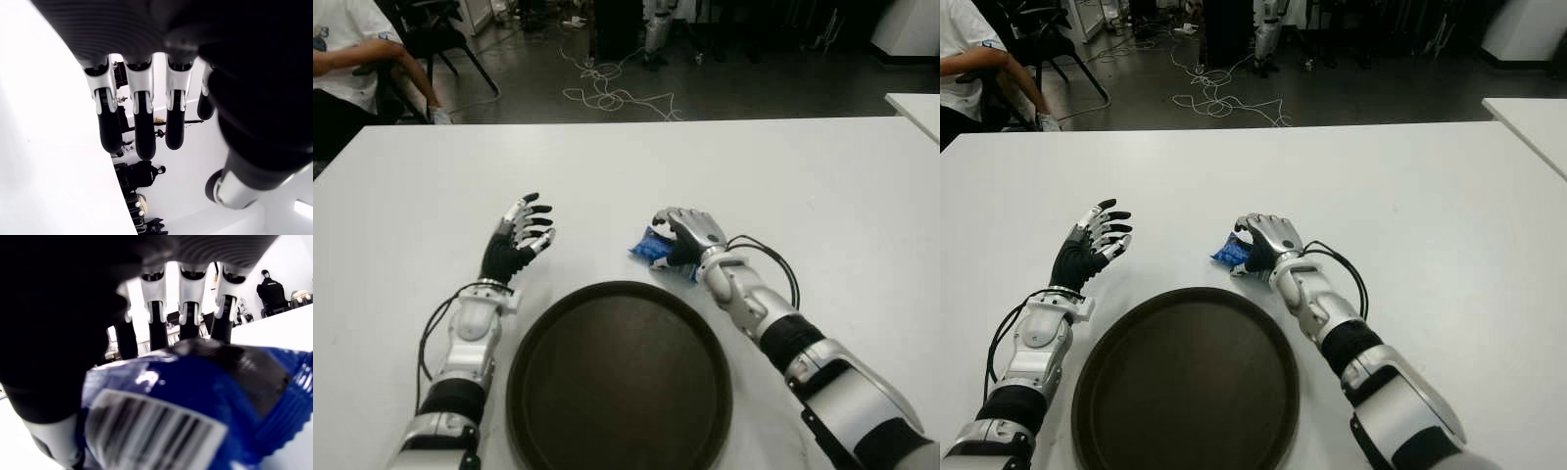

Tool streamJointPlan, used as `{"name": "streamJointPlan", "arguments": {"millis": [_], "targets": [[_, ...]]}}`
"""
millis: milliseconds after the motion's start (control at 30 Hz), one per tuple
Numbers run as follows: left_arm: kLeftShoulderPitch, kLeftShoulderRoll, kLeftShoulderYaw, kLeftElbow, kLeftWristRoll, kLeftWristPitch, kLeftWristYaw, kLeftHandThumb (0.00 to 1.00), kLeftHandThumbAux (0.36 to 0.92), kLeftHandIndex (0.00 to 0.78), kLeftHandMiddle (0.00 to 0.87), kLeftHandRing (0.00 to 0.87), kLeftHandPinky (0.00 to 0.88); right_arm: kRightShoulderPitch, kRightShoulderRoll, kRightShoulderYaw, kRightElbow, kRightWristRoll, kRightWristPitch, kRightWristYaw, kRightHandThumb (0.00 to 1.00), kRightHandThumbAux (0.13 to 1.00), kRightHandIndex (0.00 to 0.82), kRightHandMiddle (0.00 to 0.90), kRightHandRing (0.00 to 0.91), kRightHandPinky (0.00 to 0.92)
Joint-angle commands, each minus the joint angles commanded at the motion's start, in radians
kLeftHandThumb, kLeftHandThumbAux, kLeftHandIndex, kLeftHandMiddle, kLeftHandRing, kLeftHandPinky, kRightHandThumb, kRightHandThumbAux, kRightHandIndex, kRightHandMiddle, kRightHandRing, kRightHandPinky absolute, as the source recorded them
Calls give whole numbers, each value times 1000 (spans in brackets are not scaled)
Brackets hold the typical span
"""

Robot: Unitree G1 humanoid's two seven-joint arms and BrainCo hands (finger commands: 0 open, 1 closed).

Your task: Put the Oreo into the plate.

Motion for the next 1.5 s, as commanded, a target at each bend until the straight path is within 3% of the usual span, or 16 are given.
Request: {"name": "streamJointPlan", "arguments": {"millis": [100,233,500,1000,1500], "targets": [[-3,2,-2,2,8,2,6,412,764,140,262,281,305,-7,-33,-3,-52,11,-1,96,0,766,267,282,282,239],[-6,2,-2,5,9,1,8,434,770,137,261,282,309,-4,-49,-4,-88,10,7,160,0,765,230,244,238,178],[-10,-1,5,6,-5,11,2,422,754,137,258,284,316,14,-103,-3,-255,-1,66,330,0,758,191,198,184,132],[-16,-1,6,8,4,26,29,434,757,139,256,281,307,57,-170,-4,-454,-37,135,425,0,735,167,178,164,128],[-9,2,-3,-20,30,46,53,423,763,138,252,279,310,67,-196,-1,-470,-52,114,426,0,717,194,192,176,135]]}}
